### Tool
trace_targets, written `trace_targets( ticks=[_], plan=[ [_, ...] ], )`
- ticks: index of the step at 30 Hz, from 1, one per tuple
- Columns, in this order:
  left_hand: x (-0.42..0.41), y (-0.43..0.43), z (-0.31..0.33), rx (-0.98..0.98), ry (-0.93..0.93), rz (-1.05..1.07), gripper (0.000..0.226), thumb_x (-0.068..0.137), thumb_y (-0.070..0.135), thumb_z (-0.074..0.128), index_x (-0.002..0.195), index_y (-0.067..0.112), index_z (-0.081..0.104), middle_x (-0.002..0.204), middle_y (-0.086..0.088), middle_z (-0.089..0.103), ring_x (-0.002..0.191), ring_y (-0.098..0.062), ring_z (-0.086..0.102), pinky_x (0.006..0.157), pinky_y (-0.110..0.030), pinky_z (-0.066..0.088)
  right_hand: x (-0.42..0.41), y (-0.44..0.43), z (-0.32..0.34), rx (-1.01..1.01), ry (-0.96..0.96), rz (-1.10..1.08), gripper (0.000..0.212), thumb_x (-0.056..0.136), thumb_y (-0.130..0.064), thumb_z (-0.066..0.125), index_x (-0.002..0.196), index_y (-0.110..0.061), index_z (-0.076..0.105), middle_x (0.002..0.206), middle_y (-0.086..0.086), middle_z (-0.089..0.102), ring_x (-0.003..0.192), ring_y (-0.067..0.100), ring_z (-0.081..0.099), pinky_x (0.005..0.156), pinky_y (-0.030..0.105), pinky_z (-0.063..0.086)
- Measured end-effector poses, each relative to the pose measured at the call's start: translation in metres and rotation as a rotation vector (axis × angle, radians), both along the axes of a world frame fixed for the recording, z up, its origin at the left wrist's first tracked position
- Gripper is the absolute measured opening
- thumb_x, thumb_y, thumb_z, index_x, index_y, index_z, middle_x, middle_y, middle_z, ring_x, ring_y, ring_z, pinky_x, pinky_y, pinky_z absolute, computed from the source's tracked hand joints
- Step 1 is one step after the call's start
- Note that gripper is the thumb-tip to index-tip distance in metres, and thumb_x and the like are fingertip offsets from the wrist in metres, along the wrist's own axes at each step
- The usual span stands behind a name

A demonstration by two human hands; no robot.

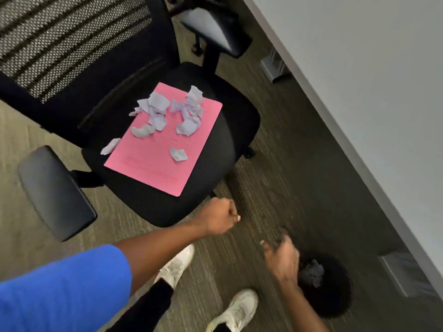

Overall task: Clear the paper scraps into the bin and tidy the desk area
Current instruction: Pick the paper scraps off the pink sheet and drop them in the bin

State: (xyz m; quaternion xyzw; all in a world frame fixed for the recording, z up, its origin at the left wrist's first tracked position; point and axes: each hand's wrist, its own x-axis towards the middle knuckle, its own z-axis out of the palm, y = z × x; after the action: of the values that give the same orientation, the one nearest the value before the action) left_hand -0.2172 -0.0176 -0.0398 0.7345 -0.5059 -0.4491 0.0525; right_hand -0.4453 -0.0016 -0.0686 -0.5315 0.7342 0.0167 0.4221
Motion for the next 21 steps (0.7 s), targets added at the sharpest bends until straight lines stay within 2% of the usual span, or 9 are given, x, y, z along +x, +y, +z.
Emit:
trace_targets(
  ticks=[4, 7, 10, 12, 14, 17, 19, 21],
  plan=[
    [0.071, -0.013, 0.041, -0.167, -0.038, 0.159, 0.009, 0.092, 0.026, 0.071, 0.092, 0.022, 0.078, 0.091, 0.008, 0.081, 0.088, -0.014, 0.075, 0.084, -0.036, 0.060, 0.068, -0.032, 0.041, -0.184, -0.129, 0.085, 0.068, 0.091, -0.020, 0.080, 0.150, -0.019, 0.047, 0.133, 0.011, 0.058, 0.115, 0.027, 0.063, 0.092, 0.031, 0.047],
    [0.120, -0.019, 0.059, -0.244, -0.100, 0.294, 0.008, 0.093, 0.027, 0.070, 0.091, 0.024, 0.078, 0.091, 0.010, 0.079, 0.087, -0.014, 0.074, 0.082, -0.035, 0.061, 0.110, -0.052, 0.059, -0.272, -0.177, 0.142, 0.069, 0.087, -0.018, 0.083, 0.148, -0.019, 0.050, 0.131, 0.008, 0.056, 0.105, 0.020, 0.063, 0.095, 0.034, 0.049],
    [0.166, -0.024, 0.067, -0.276, -0.205, 0.440, 0.010, 0.097, 0.030, 0.069, 0.096, 0.022, 0.076, 0.100, 0.006, 0.078, 0.095, -0.016, 0.072, 0.082, -0.032, 0.056, 0.148, -0.068, 0.068, -0.313, -0.200, 0.178, 0.067, 0.087, -0.020, 0.083, 0.146, -0.020, 0.051, 0.134, 0.007, 0.055, 0.104, 0.017, 0.065, 0.091, 0.028, 0.047],
    [0.195, -0.025, 0.068, -0.293, -0.279, 0.543, 0.016, 0.096, 0.030, 0.070, 0.105, 0.017, 0.075, 0.113, 0.001, 0.075, 0.108, -0.021, 0.069, 0.087, -0.035, 0.056, 0.171, -0.075, 0.070, -0.324, -0.214, 0.190, 0.069, 0.087, -0.025, 0.083, 0.147, -0.022, 0.050, 0.138, 0.005, 0.053, 0.103, 0.011, 0.063, 0.088, 0.024, 0.045],
    [0.223, -0.029, 0.066, -0.261, -0.411, 0.593, 0.033, 0.094, 0.031, 0.072, 0.119, 0.010, 0.070, 0.130, -0.011, 0.066, 0.127, -0.032, 0.058, 0.098, -0.045, 0.055, 0.193, -0.078, 0.068, -0.332, -0.239, 0.190, 0.075, 0.086, -0.030, 0.085, 0.150, -0.027, 0.046, 0.141, 0.003, 0.050, 0.106, 0.009, 0.062, 0.087, 0.025, 0.049],
    [0.257, -0.039, 0.061, -0.083, -0.602, 0.706, 0.076, 0.083, 0.044, 0.081, 0.139, 0.003, 0.050, 0.149, -0.021, 0.043, 0.146, -0.042, 0.033, 0.103, -0.059, 0.051, 0.224, -0.081, 0.064, -0.367, -0.247, 0.239, 0.090, 0.081, -0.038, 0.088, 0.155, -0.031, 0.036, 0.146, 0.000, 0.042, 0.109, 0.009, 0.060, 0.092, 0.035, 0.061],
    [0.275, -0.046, 0.060, 0.059, -0.597, 0.788, 0.104, 0.074, 0.057, 0.086, 0.149, 0.005, 0.036, 0.159, -0.022, 0.030, 0.152, -0.043, 0.022, 0.104, -0.065, 0.046, 0.242, -0.086, 0.062, -0.366, -0.249, 0.301, 0.104, 0.078, -0.041, 0.091, 0.159, -0.033, 0.026, 0.149, -0.001, 0.033, 0.112, 0.012, 0.060, 0.095, 0.044, 0.062],
    [0.290, -0.049, 0.056, 0.161, -0.537, 0.824, 0.120, 0.068, 0.065, 0.088, 0.155, 0.007, 0.029, 0.164, -0.025, 0.021, 0.154, -0.046, 0.018, 0.109, -0.067, 0.042, 0.261, -0.093, 0.061, -0.350, -0.240, 0.358, 0.115, 0.075, -0.041, 0.093, 0.161, -0.037, 0.016, 0.156, 0.002, 0.026, 0.125, 0.027, 0.062, 0.099, 0.051, 0.060]
  ],
)
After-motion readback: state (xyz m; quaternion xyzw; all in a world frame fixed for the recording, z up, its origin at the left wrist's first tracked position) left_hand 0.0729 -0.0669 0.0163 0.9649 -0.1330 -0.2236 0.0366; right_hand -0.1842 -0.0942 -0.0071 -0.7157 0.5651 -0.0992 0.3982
